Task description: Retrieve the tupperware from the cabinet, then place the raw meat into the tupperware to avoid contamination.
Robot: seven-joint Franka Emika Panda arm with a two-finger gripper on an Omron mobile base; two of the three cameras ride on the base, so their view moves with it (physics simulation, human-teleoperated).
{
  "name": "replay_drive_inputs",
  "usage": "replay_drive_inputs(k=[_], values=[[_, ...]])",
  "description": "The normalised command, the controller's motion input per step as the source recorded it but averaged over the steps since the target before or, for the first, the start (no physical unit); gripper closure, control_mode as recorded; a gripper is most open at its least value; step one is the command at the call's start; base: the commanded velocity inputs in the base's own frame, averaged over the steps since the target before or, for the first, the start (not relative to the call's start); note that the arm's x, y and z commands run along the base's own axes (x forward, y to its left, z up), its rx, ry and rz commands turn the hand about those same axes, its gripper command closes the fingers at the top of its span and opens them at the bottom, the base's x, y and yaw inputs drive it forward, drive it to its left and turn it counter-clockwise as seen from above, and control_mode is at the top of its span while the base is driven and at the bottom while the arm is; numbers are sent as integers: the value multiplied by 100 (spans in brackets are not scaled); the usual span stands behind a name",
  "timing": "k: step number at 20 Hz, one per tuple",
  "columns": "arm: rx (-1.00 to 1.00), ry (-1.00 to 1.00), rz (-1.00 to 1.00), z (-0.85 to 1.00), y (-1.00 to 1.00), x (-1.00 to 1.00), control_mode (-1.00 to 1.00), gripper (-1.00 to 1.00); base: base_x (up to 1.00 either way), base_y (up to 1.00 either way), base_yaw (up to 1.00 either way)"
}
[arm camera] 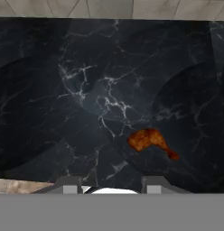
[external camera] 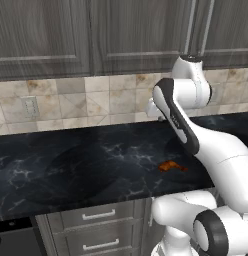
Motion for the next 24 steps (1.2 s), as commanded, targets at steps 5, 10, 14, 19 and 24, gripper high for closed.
replay_drive_inputs(k=[5, 10, 14, 19, 24], values=[[1, -2, 0, 2, -15, -5, -100, -100, 0, 0, 0], [0, -11, 0, 23, -35, -1, -100, -100, 0, 0, 0], [0, -17, 0, 47, -31, 0, -100, -100, 0, 0, 0], [1, -14, 0, 54, -35, 1, -100, -100, 0, 0, 0], [7, -13, -1, 67, -35, 0, -100, -100, 0, 0, 0]])
